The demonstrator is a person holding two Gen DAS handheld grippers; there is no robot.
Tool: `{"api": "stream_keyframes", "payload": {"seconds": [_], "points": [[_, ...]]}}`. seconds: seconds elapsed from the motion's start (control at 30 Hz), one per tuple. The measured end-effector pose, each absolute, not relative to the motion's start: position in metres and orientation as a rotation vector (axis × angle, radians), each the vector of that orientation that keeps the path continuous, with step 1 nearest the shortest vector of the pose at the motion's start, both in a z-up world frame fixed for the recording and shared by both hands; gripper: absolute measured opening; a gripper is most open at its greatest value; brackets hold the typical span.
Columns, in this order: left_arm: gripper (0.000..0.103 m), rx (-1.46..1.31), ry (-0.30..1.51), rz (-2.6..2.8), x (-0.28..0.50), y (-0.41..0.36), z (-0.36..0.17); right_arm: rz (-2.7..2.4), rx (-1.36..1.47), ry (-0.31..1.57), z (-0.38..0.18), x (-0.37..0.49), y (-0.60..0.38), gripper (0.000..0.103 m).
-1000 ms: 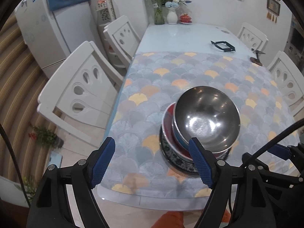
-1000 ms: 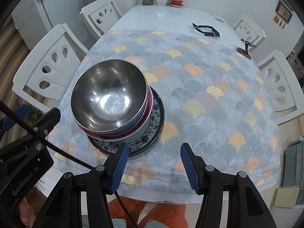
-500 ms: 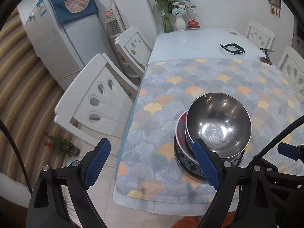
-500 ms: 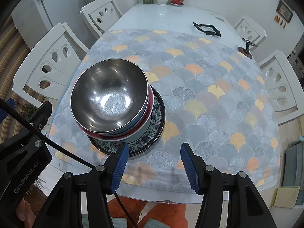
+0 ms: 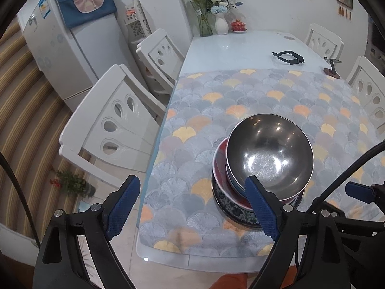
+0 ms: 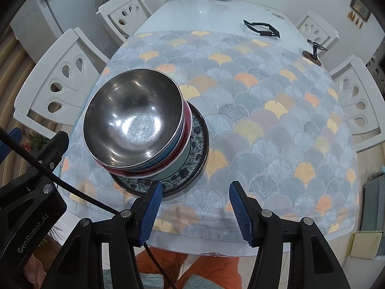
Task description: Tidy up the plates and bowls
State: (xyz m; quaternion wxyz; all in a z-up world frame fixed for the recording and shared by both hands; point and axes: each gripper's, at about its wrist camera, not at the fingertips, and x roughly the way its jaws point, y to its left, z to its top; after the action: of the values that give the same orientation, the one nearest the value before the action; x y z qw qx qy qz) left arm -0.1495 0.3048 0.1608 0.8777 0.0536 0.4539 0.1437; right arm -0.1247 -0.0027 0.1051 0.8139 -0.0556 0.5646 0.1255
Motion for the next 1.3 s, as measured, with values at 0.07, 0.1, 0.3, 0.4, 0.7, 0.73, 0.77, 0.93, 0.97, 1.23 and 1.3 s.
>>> {"api": "stream_keyframes", "payload": {"seconds": [0.07,0.1,0.3,0.4,0.7,0.73,0.77,0.93,0.97,1.23,1.3], "points": [[0.088,0.116,0.942,0.303,-0.149,0.304,0.161,0.266,-0.106,1.218,0.103,-0.123,-0.004,0.061],[0.088,0.119,0.940,0.305,-0.149,0.304,0.161,0.266,-0.102,1.224,0.102,-0.122,-0.005,0.061],[0.088,0.116,0.943,0.303,-0.146,0.304,0.161,0.267,-0.100,1.224,0.102,-0.119,-0.005,0.062],[0.088,0.110,0.944,0.304,-0.145,0.305,0.161,0.269,-0.098,1.229,0.101,-0.118,-0.004,0.062],[0.088,0.105,0.956,0.311,-0.144,0.306,0.159,0.284,-0.101,1.235,0.100,-0.114,-0.003,0.062],[0.088,0.105,0.955,0.315,-0.145,0.306,0.160,0.285,-0.102,1.234,0.100,-0.114,-0.003,0.062],[0.088,0.105,0.955,0.320,-0.145,0.306,0.160,0.288,-0.105,1.232,0.100,-0.114,-0.002,0.062],[0.088,0.085,0.965,0.326,-0.145,0.308,0.159,0.297,-0.121,1.229,0.101,-0.116,-0.001,0.062],[0.088,0.085,0.965,0.327,-0.145,0.308,0.159,0.297,-0.121,1.230,0.101,-0.116,-0.001,0.062],[0.088,0.089,0.953,0.327,-0.145,0.302,0.163,0.294,-0.131,1.200,0.107,-0.118,-0.008,0.062],[0.088,0.089,0.951,0.327,-0.145,0.298,0.165,0.294,-0.135,1.192,0.110,-0.119,-0.011,0.062]]}}
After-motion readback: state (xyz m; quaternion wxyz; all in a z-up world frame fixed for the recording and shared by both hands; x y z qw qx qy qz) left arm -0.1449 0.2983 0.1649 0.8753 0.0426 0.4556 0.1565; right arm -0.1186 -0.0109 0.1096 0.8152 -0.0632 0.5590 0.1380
